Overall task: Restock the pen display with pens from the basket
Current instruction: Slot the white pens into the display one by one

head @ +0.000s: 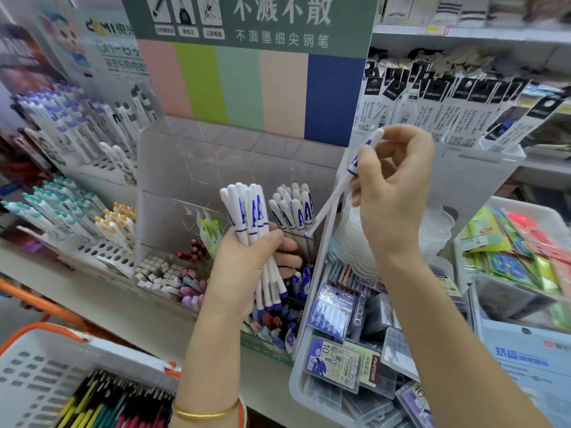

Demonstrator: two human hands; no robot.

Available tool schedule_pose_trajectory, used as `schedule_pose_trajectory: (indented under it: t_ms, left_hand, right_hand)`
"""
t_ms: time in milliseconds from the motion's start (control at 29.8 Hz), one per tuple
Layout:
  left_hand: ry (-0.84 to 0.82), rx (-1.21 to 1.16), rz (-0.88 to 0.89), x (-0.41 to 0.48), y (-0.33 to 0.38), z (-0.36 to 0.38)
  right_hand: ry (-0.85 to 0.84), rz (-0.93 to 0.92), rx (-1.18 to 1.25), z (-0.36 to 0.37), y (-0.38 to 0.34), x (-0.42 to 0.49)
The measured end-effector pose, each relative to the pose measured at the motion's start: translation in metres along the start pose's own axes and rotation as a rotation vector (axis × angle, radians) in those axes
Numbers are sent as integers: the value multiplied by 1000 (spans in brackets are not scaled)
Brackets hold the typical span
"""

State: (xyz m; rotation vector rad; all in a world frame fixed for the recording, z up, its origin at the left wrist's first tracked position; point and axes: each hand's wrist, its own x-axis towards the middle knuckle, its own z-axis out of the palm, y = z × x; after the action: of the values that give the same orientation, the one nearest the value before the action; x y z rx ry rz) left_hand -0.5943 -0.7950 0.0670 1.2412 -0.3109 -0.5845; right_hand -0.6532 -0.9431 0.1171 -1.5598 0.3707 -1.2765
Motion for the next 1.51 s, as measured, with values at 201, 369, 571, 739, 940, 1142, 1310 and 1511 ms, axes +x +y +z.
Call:
schedule_pose_trajectory:
  t_ms: [201, 369, 571, 739, 940, 1142, 1310, 1511]
  left_hand:
    - [50, 16, 78, 3, 3, -3]
    - [-7, 40, 99, 0, 1, 0]
    - [-75, 20, 114, -1, 3, 3]
    - [-138, 33, 131, 1, 3, 5]
    - [-221, 54, 146, 5, 9, 14]
    - [-235, 38, 118, 16, 28, 25]
    - [-99, 33, 123, 34, 41, 24]
    - [4, 54, 183, 44, 49, 26]
  right_hand:
    - [-136, -275, -331, 2, 15, -13]
    - [-317, -393, -649, 4, 36, -28]
    - [-292, -416, -731, 2, 39, -25]
    - [-250, -125, -370, 2, 16, -18]
    - [-564, 262, -160, 8, 1, -10]
    - [-428, 412, -28, 20, -12, 19]
    - [-10, 346, 227, 21, -26, 60]
    - [35, -116, -229, 28, -12, 68]
